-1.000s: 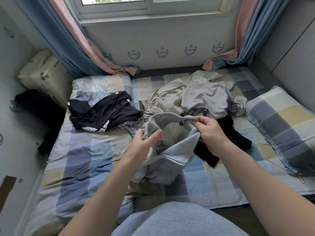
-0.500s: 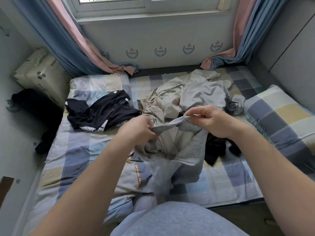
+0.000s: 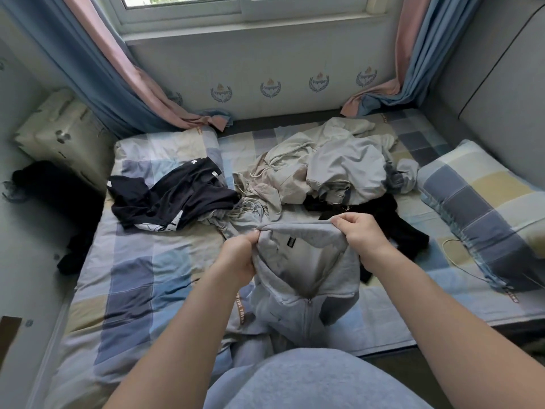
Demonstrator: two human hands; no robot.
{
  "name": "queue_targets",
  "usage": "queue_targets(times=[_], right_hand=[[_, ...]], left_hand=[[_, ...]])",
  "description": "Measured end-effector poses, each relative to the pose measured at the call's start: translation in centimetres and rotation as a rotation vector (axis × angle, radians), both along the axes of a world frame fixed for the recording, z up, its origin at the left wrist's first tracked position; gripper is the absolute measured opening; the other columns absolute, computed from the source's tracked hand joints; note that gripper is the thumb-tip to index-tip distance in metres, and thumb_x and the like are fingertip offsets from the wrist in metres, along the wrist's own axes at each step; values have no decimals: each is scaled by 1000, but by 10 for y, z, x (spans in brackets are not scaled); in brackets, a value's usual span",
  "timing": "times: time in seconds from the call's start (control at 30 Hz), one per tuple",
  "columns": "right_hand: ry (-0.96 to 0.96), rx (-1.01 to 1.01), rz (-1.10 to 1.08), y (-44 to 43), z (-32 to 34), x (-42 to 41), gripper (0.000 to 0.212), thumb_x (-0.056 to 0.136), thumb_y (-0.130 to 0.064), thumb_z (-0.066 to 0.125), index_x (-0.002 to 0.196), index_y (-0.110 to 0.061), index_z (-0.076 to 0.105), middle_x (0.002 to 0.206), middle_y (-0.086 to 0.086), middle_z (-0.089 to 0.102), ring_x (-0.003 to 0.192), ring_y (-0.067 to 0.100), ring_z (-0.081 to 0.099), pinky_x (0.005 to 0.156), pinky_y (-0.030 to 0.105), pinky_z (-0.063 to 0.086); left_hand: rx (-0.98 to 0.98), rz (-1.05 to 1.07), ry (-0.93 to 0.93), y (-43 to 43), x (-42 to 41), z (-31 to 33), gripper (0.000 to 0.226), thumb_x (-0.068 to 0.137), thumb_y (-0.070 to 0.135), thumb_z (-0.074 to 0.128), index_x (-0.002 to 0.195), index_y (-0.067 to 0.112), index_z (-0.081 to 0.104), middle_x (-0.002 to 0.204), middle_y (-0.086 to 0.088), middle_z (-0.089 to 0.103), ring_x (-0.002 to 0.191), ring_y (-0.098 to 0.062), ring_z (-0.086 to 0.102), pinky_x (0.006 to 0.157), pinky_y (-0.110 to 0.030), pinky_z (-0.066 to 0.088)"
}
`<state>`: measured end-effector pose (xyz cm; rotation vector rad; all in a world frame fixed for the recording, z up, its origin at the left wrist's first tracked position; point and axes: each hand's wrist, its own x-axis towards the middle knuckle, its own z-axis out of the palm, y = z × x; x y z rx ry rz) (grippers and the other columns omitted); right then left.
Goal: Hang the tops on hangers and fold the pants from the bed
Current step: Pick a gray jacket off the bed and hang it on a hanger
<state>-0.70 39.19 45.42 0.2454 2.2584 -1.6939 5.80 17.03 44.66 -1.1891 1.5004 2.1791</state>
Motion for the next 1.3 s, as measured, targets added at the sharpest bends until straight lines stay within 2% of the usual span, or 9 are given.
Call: queue_targets(times=[0.2, 0.4, 0.57, 0.83, 0.93, 1.03, 1.13, 1.2, 1.3], right_hand=[[-558, -491, 165, 20, 2, -1, 33, 102, -17, 48, 122, 5, 63, 98, 20, 62, 85, 30, 59, 79, 41, 48], [-650, -838, -17, 16, 1, 0, 28, 90, -24, 54, 105, -3, 65, 91, 10, 61, 84, 19, 56, 93, 29, 43], [-668, -982, -135, 14, 4, -4, 15, 93, -7, 50, 101, -3, 62, 92, 6, 53, 84, 13, 52, 111, 24, 32], [-690, -1015, -152, 9, 15, 0, 17, 81, -1, 51, 93, -8, 62, 67, -1, 48, 54, 5, 46, 57, 14, 45], [-694, -1038, -88, 8, 18, 2, 20, 76, 3, 59, 94, -5, 63, 54, 0, 51, 44, 7, 51, 46, 17, 49], [-692, -1005, -10, 4, 18, 3, 30, 68, 6, 70, 95, -5, 65, 57, 0, 50, 47, 7, 51, 50, 15, 47], [-706, -1062, 104, 0, 19, 6, 45, 60, 14, 80, 94, -12, 67, 59, -3, 42, 47, 5, 45, 57, 12, 32], [-706, -1085, 140, -2, 19, 6, 49, 55, 14, 84, 93, -13, 67, 59, -4, 42, 47, 5, 44, 58, 12, 31], [-701, -1016, 88, -3, 22, 4, 18, 84, -7, 65, 102, -10, 67, 66, 3, 57, 56, 11, 57, 59, 18, 52]], left_hand=[[223, -221, -48, -14, 13, -9, 33, 99, 29, 56, 82, 5, 71, 75, -11, 70, 66, -23, 70, 62, -30, 60], [208, -266, 32, -15, 26, -25, 57, 98, 52, 54, 124, 3, 68, 119, -18, 71, 110, -32, 69, 98, -44, 54], [226, -170, 24, -9, 39, -36, 33, 103, 23, 54, 127, 2, 62, 120, -19, 71, 89, -26, 73, 67, -32, 60], [614, 271, 172, -6, 33, -28, 38, 107, 13, 35, 98, -2, 68, 81, -18, 69, 65, -25, 71, 60, -36, 63], [375, 91, 94, -3, 35, -24, 39, 100, 29, 45, 92, 1, 71, 80, -18, 69, 69, -28, 69, 63, -39, 60], [-55, -11, 23, 7, 27, -17, 57, 100, 62, 38, 111, 14, 67, 95, -1, 70, 95, -21, 66, 91, -40, 53], [-489, -266, 205, 11, 23, -8, 86, 74, 91, 47, 120, 19, 62, 117, 4, 64, 113, -14, 58, 106, -39, 44], [-681, -351, 221, 11, 19, -21, 59, 74, 64, 69, 113, 21, 62, 108, 2, 69, 102, -16, 64, 92, -40, 52], [-636, -193, 187, 14, 10, -27, 11, 92, 28, 62, 84, 21, 65, 79, -1, 67, 78, -21, 62, 71, -36, 49]])
